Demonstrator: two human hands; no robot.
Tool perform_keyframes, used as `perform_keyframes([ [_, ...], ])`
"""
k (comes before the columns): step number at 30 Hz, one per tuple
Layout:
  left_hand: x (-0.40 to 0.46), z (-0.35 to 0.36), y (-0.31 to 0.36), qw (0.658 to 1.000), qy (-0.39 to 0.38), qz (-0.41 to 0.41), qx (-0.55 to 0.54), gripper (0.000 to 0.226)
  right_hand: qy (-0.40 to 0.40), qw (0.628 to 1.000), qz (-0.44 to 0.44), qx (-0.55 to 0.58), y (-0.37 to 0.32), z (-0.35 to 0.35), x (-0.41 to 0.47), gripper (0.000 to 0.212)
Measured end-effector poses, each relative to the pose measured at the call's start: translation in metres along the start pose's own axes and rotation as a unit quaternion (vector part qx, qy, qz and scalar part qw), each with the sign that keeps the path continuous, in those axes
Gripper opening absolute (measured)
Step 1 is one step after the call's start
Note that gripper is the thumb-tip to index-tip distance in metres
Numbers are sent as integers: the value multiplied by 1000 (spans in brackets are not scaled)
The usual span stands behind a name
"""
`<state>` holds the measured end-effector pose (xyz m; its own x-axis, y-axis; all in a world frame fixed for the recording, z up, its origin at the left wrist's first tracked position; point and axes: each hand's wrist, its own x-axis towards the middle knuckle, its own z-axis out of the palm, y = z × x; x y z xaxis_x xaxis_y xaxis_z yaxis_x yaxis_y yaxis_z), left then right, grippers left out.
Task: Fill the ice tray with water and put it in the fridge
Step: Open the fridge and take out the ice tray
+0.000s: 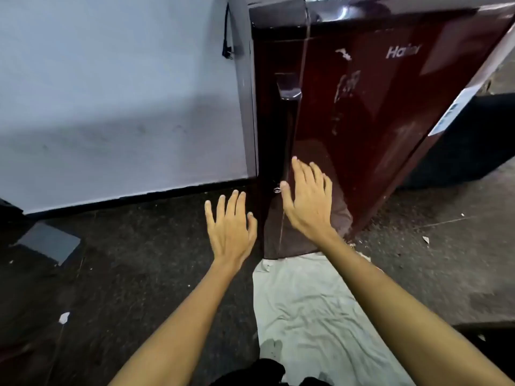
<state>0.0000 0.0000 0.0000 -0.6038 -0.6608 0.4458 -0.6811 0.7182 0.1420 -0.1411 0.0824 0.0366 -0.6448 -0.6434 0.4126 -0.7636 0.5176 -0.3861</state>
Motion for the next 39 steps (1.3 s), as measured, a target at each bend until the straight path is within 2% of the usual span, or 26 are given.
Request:
perform_keyframes([
  [5, 46, 8, 15, 999, 27, 12, -41, 48, 43, 996, 42, 62, -18, -10, 61, 62],
  [8, 69, 18, 27, 996, 27, 14, -88, 48, 30, 981, 75, 176, -25, -8, 83, 62],
  [13, 97, 23, 51, 983, -33, -13, -178, 56, 22, 952, 117, 282, -26, -6, 95, 43],
  [16, 109, 24, 60, 960, -85, -22, -265, 58, 15, 951, 108, 288, -22, -6, 94, 43],
  [20, 118, 24, 65, 929, -115, -51, -348, 47, 9, 951, 104, 291, -20, -5, 94, 47],
  [24, 121, 30, 66, 928, -101, -69, -351, 33, 9, 949, 99, 300, -20, -6, 93, 44],
  [39, 114, 25, 81, 932, -89, -131, -326, 33, -33, 954, 72, 288, -13, -19, 95, 51],
])
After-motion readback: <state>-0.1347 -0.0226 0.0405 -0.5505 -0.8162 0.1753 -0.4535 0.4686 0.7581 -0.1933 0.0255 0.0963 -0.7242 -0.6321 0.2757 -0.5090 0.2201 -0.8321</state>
